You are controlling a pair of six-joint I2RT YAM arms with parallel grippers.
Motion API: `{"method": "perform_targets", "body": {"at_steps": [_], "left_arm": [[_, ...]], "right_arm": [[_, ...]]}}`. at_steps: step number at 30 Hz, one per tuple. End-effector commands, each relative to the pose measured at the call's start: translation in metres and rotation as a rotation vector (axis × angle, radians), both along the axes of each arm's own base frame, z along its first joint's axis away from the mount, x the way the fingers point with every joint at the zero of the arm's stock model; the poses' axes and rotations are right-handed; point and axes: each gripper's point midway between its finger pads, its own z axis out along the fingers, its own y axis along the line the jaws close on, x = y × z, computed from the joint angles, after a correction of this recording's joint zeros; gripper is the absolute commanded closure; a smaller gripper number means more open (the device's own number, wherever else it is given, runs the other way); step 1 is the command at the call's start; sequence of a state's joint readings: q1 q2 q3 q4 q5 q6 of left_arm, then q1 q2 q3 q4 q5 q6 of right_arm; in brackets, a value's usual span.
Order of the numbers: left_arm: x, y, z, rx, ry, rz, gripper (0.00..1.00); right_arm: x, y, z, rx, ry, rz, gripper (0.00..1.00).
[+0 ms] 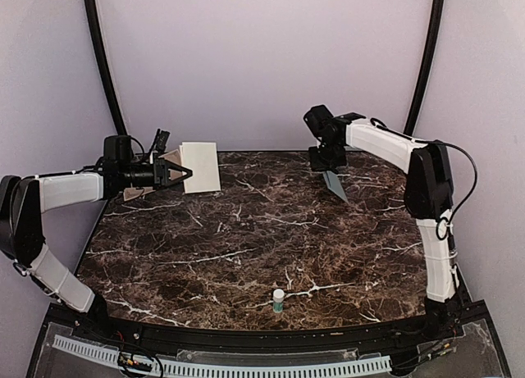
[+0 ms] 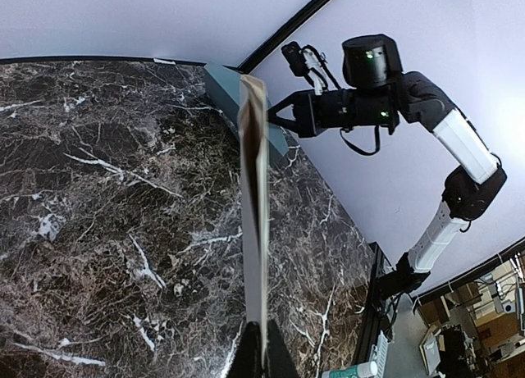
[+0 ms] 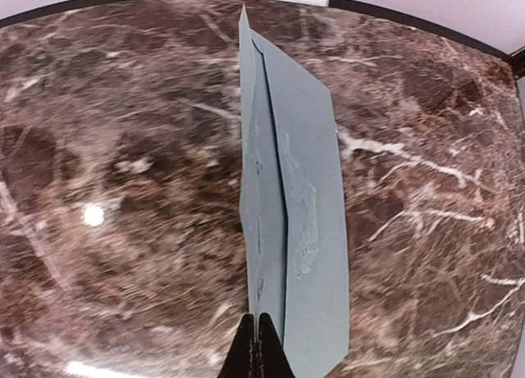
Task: Place the letter into the envelope and seal it
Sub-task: Pick up the envelope from the center of the board, then place the envelope at the center of the board.
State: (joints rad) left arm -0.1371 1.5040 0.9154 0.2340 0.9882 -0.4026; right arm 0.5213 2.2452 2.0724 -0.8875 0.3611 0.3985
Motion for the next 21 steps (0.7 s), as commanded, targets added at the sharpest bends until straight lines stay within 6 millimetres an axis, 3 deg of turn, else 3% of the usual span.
{"method": "perform_targets", "body": {"at_steps": [1, 8, 11, 15, 21], "left_arm": [[-0.003, 0.003, 0.02, -0.002, -0.067, -0.004, 1.0], [-0.008, 0.003, 0.029, -0.01, -0.087, -0.011, 1.0], [-0.011, 0.003, 0.035, -0.013, -0.101, -0.012, 1.0], [-0.013, 0.003, 0.041, -0.022, -0.108, -0.012, 1.0], [-0.018, 0.003, 0.046, -0.043, -0.112, -0.019, 1.0]], "right_arm": [[-0.049, 0.046, 0.005, 0.134, 0.071, -0.014, 1.0], [-0.111, 0.12, -0.006, 0.189, 0.136, 0.059, 1.0], [-0.134, 0.142, -0.011, 0.187, 0.154, 0.068, 1.0], [-0.159, 0.153, -0.014, 0.177, 0.146, 0.012, 1.0], [-0.198, 0.162, -0.036, 0.137, 0.174, -0.025, 1.0]]}}
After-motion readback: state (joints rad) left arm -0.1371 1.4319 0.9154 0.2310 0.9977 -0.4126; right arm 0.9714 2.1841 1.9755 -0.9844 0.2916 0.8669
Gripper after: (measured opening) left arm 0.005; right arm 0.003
